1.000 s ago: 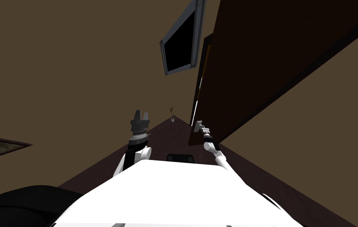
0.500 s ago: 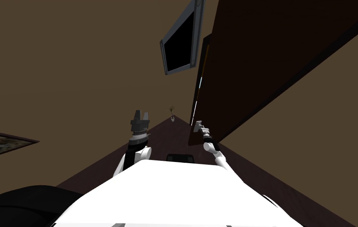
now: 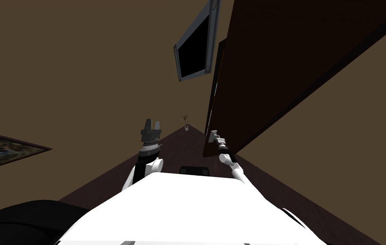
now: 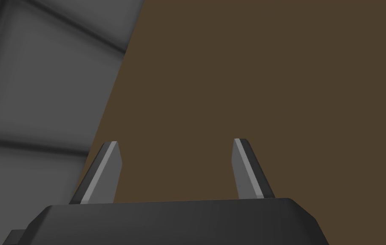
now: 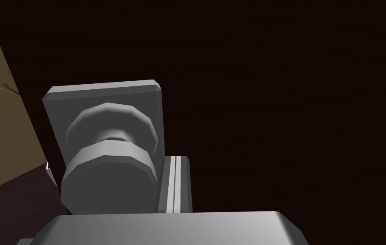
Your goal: Pull the door open
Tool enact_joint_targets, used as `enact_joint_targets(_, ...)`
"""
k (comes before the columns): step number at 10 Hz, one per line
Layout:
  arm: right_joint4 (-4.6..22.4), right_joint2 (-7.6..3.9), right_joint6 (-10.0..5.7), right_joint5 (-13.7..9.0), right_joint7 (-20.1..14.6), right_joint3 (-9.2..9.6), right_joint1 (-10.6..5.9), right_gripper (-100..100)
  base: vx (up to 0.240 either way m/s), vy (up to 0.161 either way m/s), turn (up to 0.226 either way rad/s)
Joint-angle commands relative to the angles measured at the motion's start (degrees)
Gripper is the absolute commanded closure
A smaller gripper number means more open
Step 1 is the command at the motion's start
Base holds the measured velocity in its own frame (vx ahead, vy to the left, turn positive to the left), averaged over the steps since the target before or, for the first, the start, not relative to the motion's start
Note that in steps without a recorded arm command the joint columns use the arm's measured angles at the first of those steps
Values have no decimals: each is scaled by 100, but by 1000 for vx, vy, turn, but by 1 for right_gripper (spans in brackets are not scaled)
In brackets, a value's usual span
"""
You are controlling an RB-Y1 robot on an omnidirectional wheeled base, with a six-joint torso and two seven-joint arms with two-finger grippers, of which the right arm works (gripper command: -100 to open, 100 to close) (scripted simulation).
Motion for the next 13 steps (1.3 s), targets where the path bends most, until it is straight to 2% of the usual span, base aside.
enact_joint_targets(1, -51, 84, 65, 28, 1, 163, 29, -100, -31, -20, 14)
enact_joint_targets(7, -67, 69, 54, 34, -17, 205, 36, -100, -11, -7, 7)
enact_joint_targets(8, 30, -30, -51, 13, -44, 53, -13, -100, -4, -36, -33)
enact_joint_targets(9, 172, -78, -40, -102, -148, -93, -19, -100, 52, 63, 58)
enact_joint_targets(10, 152, -87, -67, -59, -89, -82, -14, -100, 33, 24, -48)
enact_joint_targets(11, 152, -87, -67, -59, -89, -82, -14, 100, -4, -25, 7)
enact_joint_targets(13, 152, -87, -67, -59, -89, -82, -14, 100, -8, -11, 6)
